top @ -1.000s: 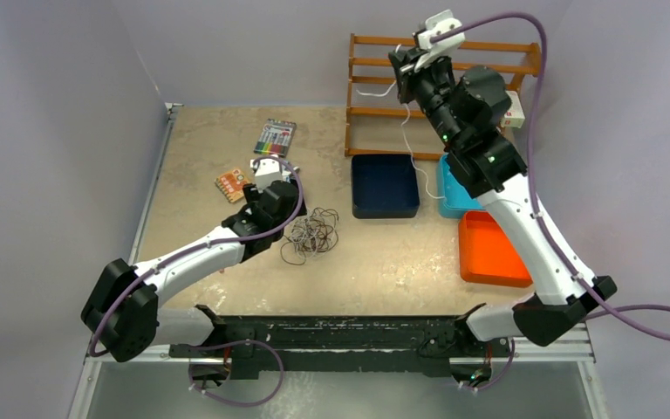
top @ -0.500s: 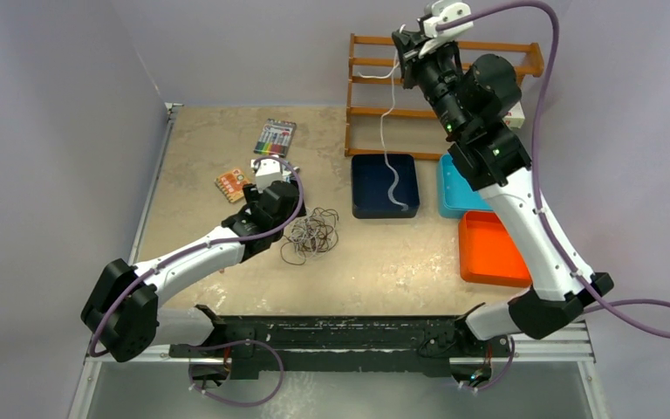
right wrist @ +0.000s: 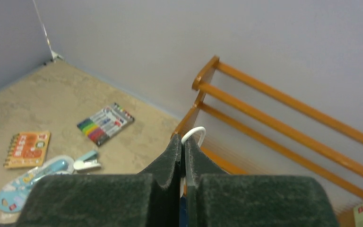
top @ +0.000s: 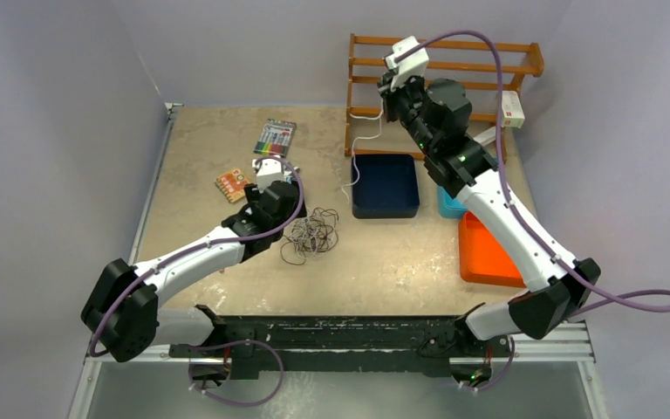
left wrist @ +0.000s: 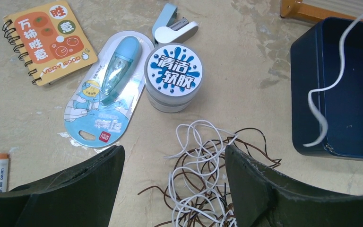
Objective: Untangle the cables
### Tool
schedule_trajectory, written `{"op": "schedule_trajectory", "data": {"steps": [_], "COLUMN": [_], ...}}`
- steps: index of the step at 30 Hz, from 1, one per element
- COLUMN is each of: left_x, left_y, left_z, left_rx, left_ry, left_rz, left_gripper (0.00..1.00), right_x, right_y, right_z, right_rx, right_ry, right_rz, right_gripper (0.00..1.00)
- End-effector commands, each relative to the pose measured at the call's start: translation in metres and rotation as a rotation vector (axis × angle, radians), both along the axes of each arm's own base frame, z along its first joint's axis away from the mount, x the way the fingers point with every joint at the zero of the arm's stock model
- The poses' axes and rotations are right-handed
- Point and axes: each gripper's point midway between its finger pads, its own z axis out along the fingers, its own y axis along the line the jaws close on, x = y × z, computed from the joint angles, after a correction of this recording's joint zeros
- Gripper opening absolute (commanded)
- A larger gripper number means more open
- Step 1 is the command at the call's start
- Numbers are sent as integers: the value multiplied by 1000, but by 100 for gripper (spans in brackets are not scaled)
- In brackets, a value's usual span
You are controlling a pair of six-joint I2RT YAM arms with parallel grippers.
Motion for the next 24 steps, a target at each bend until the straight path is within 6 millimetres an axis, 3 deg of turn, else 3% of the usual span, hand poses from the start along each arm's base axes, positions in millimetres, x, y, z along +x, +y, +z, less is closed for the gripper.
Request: {"op": "schedule_trajectory", "data": {"steps": [1, 16, 24], "left_x": [8, 9, 11], "left_y": [-6, -10, -14], "left_z": [21, 34, 43], "left_rx": [-25, -38, -43], "left_ry": [-44, -52, -47], "left_rz": [-13, -27, -42], "left_gripper": [76, 75, 76], "right_x": [-6, 2, 12], "right_y": [-10, -39, -50], "right_z": [11, -124, -176], "right_rx": [70, 98, 99], "right_ry": [-31, 301, 407], "right_rz": [-29, -213, -199], "right_gripper": [0, 0, 0]}}
